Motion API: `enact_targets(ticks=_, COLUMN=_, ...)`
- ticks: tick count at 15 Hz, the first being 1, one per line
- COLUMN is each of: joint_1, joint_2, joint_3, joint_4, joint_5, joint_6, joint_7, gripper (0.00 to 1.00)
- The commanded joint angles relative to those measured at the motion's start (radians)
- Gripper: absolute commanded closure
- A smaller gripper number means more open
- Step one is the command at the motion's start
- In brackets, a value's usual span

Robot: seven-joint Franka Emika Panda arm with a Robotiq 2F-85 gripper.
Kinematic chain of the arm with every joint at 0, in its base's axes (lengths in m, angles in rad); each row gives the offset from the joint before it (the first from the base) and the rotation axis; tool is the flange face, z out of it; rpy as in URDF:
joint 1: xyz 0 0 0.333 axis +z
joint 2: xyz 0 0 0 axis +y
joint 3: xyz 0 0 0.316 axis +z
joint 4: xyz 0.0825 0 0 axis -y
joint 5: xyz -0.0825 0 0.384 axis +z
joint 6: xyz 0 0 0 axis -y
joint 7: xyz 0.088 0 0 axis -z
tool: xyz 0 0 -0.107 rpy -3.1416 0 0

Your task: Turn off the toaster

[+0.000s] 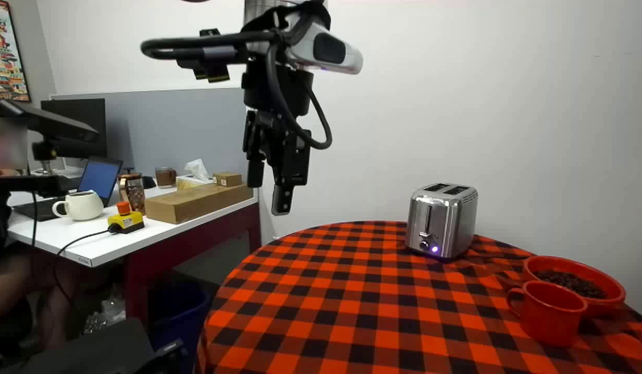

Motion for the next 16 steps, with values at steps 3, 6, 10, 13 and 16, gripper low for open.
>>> enact_targets(ticks=3, joint_1=-0.015, joint_2=0.001, joint_3=0.014, joint_4=0.001, joint_5=0.009, joint_6=-0.003, joint_7=-0.008, gripper=0.0)
enact_targets(ticks=6, joint_1=-0.009, joint_2=0.095, joint_3=-0.007, joint_4=0.057, joint_5=-0.015, joint_6=0.014, joint_7=-0.089, gripper=0.0)
enact_targets(ticks=10, joint_1=-0.037, joint_2=0.236, joint_3=-0.012, joint_4=0.145, joint_5=-0.088, joint_6=0.108, joint_7=-0.145, gripper=0.0)
enact_targets(ticks=13, joint_1=-0.067, joint_2=0.351, joint_3=-0.007, joint_4=0.216, joint_5=-0.16, joint_6=0.2, joint_7=-0.139, gripper=0.0)
enact_targets(ticks=16, joint_1=-0.081, joint_2=0.489, joint_3=-0.002, joint_4=0.297, joint_5=-0.237, joint_6=0.294, joint_7=-0.129, gripper=0.0)
